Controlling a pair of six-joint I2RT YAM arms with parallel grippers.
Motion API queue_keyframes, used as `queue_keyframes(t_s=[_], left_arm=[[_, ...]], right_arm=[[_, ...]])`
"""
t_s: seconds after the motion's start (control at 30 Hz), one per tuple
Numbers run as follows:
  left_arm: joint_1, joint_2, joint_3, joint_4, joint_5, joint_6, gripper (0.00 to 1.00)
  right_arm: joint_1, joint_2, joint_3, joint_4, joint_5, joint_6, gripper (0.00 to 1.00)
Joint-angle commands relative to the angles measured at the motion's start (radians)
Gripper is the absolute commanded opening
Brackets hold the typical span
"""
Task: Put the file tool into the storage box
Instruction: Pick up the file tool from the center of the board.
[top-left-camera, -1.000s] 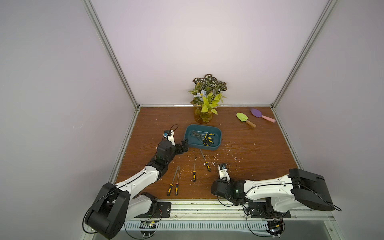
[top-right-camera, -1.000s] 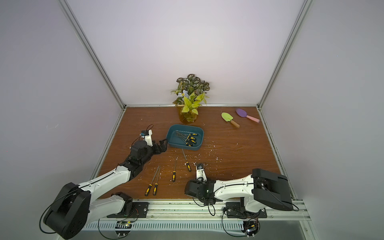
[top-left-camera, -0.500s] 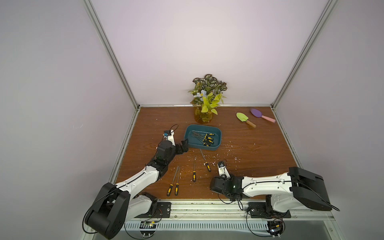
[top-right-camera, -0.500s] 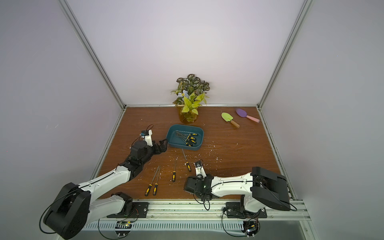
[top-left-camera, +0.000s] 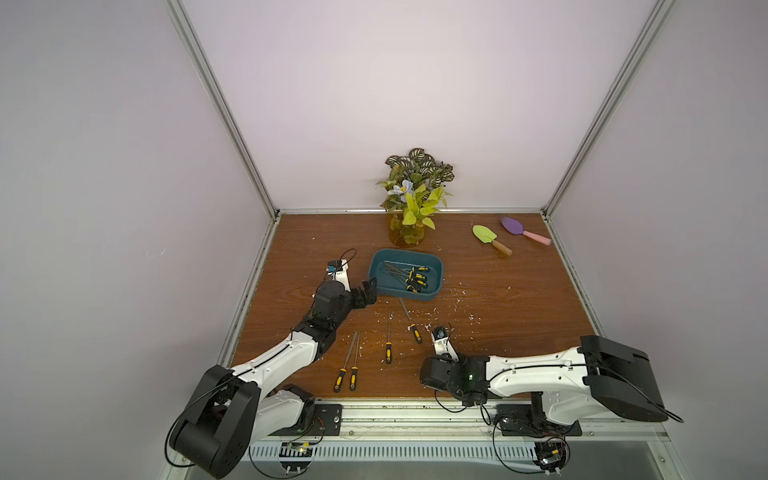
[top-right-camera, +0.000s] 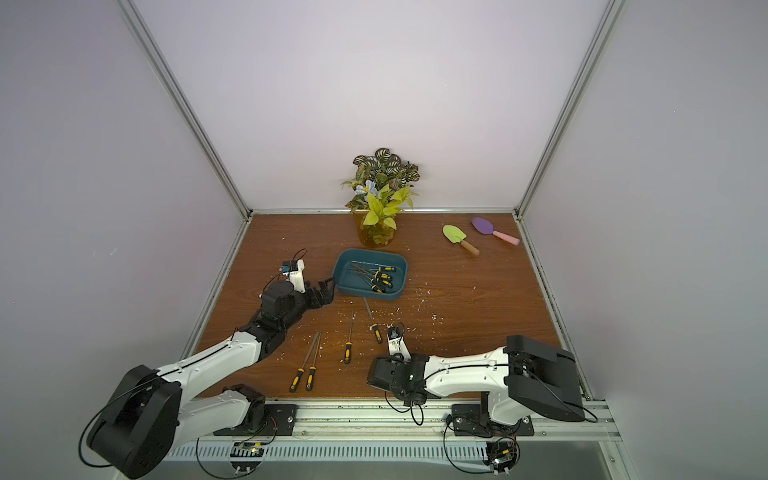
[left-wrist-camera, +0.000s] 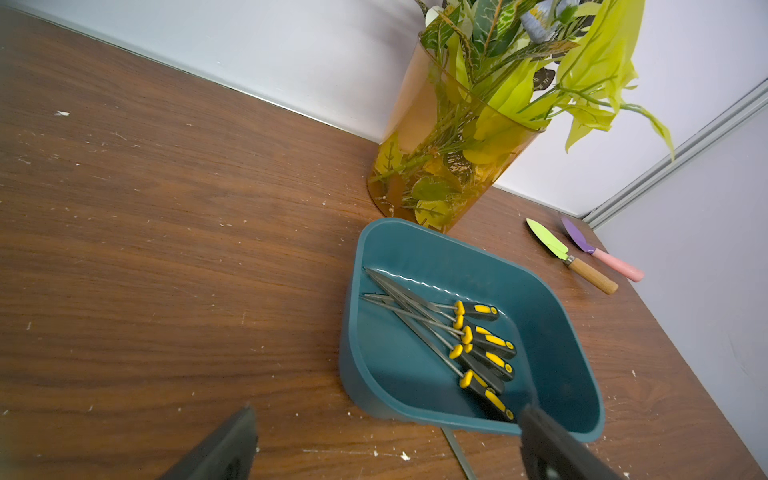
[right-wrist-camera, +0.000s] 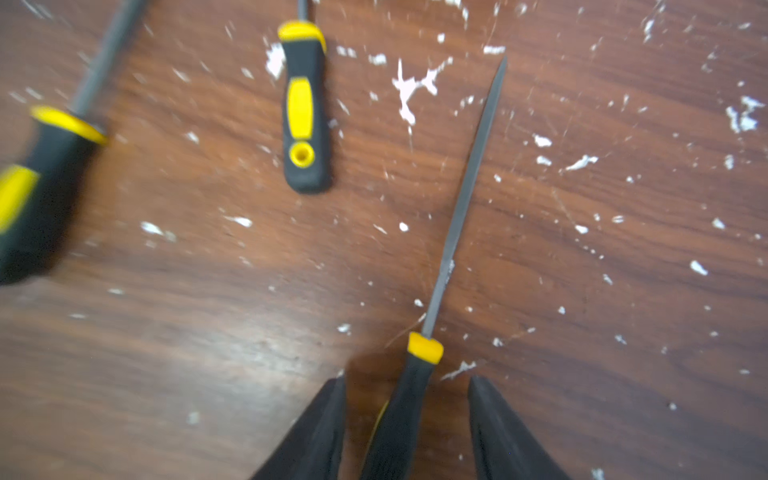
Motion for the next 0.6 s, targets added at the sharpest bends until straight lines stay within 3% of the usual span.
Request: queue_keyframes(t_s=[0.0,0.23,0.37,0.57], left_arm=[[0.009,-0.015,0.010,0.019,0.007,-0.002,1.00],[0.009,-0.025,0.009,0.013,-0.001,0.003,1.00],[0.008,-0.028,0.010,0.011,-0.001,0.005,1.00],[0.008,-0.032,0.009,0.010,-0.007,0.011,1.00]], right_arm=[[0.005,0.050,0.028,-0.029,-0.014,0.030,0.43],[0.016,0.063,0.052,-0.091,0.037,0.053,0.16],[0.019,0.014,0.049,-0.131,0.079,0.060,0.10],[0.014,-0.137,0.011,-0.208,0.165,0.070,0.08]])
